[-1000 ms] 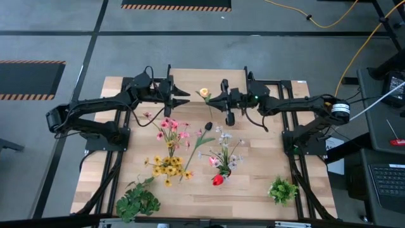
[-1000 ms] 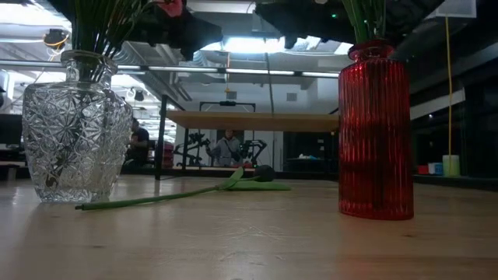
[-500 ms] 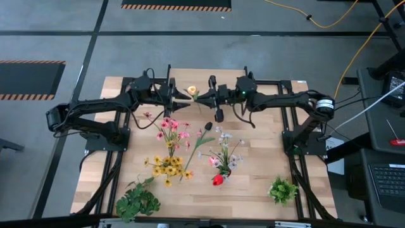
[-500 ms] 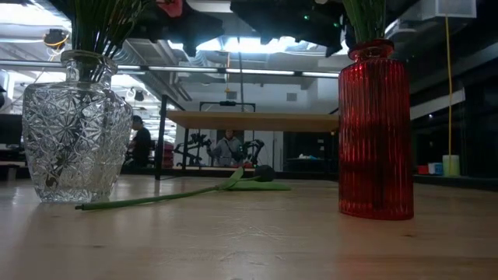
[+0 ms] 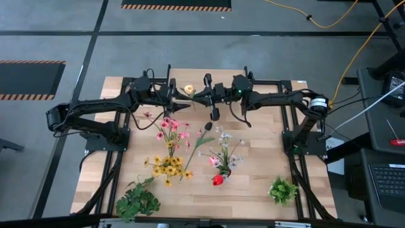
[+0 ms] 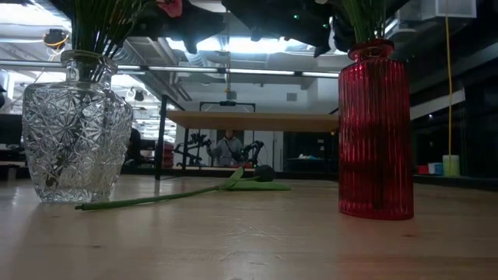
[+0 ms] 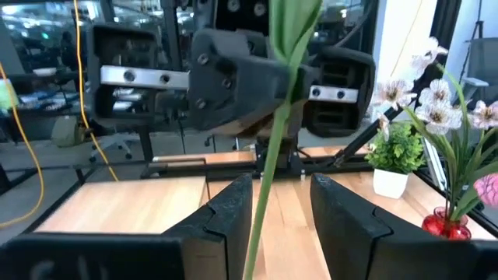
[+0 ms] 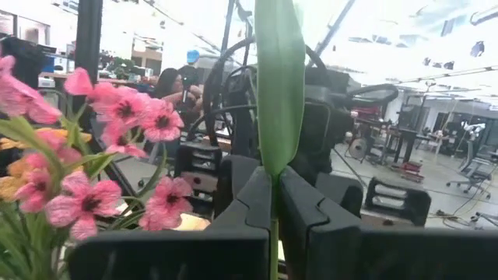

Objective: Pick and place flowers into a vace then onto a shelf
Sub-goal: Put the white tulip into the transparent vase

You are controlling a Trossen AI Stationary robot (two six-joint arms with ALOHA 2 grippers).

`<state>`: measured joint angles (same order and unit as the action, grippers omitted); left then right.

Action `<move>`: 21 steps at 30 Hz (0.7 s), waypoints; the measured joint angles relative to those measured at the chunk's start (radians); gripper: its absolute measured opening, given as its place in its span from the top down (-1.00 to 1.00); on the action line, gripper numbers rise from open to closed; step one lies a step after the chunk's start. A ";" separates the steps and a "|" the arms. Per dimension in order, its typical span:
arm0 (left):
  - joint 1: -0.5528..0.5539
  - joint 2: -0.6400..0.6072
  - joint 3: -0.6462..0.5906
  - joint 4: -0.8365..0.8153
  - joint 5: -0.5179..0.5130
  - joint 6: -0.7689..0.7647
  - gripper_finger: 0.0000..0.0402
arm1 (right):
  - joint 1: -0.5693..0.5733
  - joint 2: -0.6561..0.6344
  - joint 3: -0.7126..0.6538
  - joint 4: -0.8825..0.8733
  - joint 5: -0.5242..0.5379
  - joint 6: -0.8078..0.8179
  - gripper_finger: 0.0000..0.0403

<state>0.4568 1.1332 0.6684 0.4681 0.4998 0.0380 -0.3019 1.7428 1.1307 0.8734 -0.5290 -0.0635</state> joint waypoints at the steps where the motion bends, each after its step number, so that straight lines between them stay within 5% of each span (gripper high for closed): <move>1: 0.000 0.000 0.000 0.011 0.000 0.000 0.38 | 0.000 0.006 0.007 0.000 0.000 0.000 0.98; 21: 0.000 0.000 0.000 0.038 0.000 0.001 0.45 | 0.004 0.032 0.025 0.038 0.001 0.001 0.98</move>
<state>0.4568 1.1332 0.6685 0.5064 0.4998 0.0391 -0.2980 1.7752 1.1553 0.9117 -0.5276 -0.0627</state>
